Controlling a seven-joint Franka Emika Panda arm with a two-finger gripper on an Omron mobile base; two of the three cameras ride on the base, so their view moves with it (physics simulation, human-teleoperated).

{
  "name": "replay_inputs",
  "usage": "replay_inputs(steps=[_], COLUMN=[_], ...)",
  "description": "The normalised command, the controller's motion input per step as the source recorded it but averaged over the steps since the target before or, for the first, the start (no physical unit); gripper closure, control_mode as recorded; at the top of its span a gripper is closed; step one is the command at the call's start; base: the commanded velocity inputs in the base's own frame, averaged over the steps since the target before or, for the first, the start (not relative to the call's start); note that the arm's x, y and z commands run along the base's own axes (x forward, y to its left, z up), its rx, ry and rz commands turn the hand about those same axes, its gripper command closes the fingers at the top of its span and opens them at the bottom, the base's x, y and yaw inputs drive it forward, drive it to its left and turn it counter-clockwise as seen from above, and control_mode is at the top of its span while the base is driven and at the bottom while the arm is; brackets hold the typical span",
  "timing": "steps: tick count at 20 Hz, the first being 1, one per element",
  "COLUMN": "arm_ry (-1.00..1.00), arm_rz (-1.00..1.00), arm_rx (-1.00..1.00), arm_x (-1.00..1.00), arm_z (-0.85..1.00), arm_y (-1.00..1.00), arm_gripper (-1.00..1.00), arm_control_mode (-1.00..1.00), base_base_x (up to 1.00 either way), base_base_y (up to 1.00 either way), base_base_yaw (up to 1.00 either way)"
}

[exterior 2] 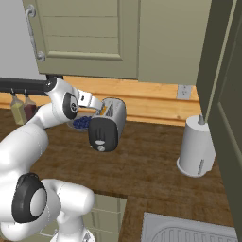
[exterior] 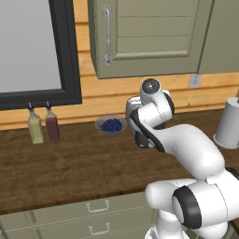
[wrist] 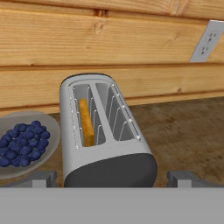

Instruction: Start the toaster. Once the lever pops up, take the bread to the plate on the dining counter.

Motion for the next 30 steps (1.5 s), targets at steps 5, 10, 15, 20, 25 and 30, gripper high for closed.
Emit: replay_inputs(steps=[5,10,15,20,25,30], arm_ry=[0.00,0.00,0.00,0.00,0.00,0.00], arm_rz=[0.00,0.00,0.00,0.00,0.00,0.00], arm_rx=[0.00,0.00,0.00,0.00,0.00,0.00], arm_x=[0.00,0.00,0.00,0.00,0.00,0.00], arm_z=[0.00,0.00,0.00,0.00,0.00,0.00], arm_y=[0.00,0.00,0.00,0.00,0.00,0.00], arm_gripper=[-1.00,-1.00,-1.00,-1.00,-1.00,-1.00], arm_control_mode=[-1.00,-1.00,-1.00,-1.00,-1.00,-1.00], base_base_x=[0.00,0.00,0.00,0.00,0.00,0.00], base_base_y=[0.00,0.00,0.00,0.00,0.00,0.00], base_base_yaw=[0.00,0.00,0.00,0.00,0.00,0.00])
